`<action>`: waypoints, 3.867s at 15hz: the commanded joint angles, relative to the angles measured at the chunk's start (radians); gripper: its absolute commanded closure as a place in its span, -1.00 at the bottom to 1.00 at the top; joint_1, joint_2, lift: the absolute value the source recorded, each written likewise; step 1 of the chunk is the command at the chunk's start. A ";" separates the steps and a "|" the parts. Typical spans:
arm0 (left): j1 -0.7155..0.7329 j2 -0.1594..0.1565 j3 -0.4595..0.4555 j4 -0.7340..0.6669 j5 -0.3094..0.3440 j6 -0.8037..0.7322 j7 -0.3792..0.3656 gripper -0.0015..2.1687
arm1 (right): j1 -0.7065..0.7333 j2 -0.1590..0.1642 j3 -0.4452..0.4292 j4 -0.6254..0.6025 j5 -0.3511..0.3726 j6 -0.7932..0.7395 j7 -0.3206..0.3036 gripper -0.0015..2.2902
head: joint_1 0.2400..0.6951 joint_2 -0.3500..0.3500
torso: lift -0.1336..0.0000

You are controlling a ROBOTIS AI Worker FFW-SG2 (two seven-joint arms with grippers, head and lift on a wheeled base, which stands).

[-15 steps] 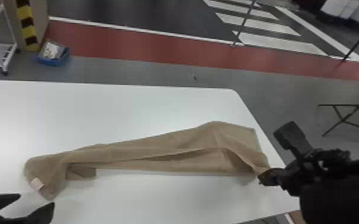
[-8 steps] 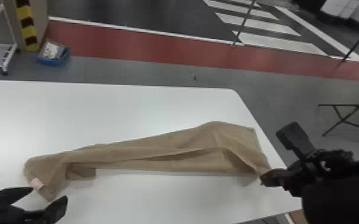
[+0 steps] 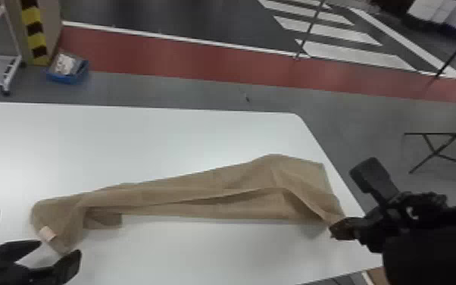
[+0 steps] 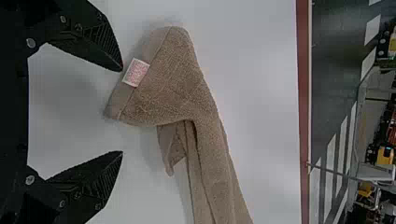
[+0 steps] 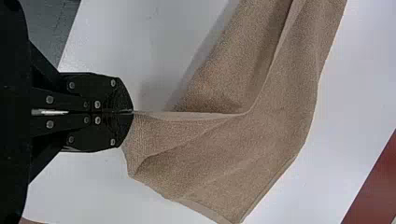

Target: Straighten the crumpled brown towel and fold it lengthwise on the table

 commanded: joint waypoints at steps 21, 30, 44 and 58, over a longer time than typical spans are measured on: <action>-0.083 -0.003 -0.022 0.131 -0.027 -0.055 0.042 -0.30 | 0.027 0.003 -0.002 -0.006 0.002 0.006 0.002 0.00 | 1.00 -1.00 | -0.86; -0.078 -0.003 0.004 0.082 -0.013 -0.055 0.022 0.42 | 0.033 0.001 -0.011 -0.011 0.002 0.006 0.002 0.00 | 1.00 -1.00 | -0.86; -0.068 -0.003 0.357 0.017 -0.020 -0.027 -0.269 -1.00 | 0.062 -0.039 0.063 -0.118 0.023 0.027 0.017 0.00 | 1.00 -0.56 | -0.86; -0.077 0.031 0.231 0.105 -0.185 -0.181 -0.449 -0.53 | 0.077 -0.039 0.052 -0.104 0.029 0.040 0.017 0.00 | 1.00 -0.80 | -0.86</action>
